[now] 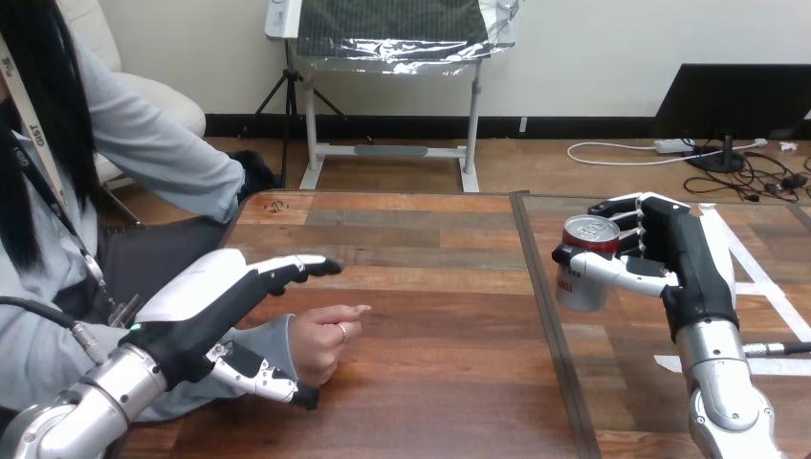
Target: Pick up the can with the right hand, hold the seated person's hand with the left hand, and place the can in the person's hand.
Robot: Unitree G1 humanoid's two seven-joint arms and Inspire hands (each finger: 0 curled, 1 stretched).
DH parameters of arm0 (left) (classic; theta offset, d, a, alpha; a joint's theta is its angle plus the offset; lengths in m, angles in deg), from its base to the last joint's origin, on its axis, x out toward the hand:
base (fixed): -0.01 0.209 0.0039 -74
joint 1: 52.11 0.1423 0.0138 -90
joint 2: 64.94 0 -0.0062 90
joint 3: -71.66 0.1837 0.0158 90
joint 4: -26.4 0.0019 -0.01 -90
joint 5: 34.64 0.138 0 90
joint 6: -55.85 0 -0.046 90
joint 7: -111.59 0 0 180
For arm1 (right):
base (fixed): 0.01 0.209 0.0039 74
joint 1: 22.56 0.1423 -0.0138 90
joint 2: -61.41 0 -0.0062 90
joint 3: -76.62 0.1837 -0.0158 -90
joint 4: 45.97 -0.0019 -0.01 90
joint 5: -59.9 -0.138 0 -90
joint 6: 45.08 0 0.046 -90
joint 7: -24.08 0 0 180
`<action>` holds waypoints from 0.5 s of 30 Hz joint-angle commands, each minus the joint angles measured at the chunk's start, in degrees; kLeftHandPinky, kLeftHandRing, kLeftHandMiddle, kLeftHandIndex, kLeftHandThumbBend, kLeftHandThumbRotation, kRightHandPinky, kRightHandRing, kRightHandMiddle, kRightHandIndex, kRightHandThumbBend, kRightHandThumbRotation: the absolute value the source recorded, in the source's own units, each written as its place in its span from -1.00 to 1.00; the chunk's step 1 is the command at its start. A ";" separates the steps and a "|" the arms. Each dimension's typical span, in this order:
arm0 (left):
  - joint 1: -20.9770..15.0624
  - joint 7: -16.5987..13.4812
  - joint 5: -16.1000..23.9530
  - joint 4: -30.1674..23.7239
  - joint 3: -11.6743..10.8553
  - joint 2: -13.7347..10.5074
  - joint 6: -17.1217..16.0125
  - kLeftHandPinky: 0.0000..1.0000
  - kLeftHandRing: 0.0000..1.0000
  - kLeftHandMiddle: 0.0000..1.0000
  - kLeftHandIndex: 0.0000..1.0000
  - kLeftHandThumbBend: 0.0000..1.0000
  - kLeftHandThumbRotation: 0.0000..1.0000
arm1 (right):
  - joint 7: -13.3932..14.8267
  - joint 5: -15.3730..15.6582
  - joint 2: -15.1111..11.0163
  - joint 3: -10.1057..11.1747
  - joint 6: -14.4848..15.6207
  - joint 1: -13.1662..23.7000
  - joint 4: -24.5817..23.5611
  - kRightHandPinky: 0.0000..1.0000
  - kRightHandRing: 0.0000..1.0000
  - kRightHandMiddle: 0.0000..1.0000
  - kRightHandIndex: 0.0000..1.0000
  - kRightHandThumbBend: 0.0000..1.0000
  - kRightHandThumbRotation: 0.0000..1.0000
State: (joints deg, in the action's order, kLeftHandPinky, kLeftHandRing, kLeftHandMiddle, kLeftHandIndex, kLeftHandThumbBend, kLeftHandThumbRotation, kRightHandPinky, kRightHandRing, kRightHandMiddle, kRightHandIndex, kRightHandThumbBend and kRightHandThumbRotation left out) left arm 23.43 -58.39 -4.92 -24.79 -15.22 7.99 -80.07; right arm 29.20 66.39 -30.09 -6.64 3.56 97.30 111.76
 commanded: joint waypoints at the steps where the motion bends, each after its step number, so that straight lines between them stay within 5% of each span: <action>1: -5.95 -2.86 1.30 3.72 1.76 -1.80 -0.55 0.52 0.66 0.69 0.67 1.00 -0.60 | -0.28 -1.29 0.37 0.36 -1.85 5.93 -3.92 -0.31 -0.22 -0.04 -0.02 0.53 -1.00; 15: -10.10 -6.58 6.11 9.83 6.15 -2.94 1.95 0.50 0.66 0.70 0.68 1.00 -0.55 | 0.02 -0.93 0.30 0.23 -1.71 5.45 -4.88 -0.25 -0.17 -0.03 -0.02 0.54 -1.00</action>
State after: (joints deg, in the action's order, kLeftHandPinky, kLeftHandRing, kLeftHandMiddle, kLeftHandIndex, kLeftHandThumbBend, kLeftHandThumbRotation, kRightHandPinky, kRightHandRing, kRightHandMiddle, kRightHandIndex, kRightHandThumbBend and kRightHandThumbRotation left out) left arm 19.02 -62.76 0.22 -16.62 -10.29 6.68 -78.71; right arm 28.98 66.45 -30.00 -6.63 3.56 97.32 110.99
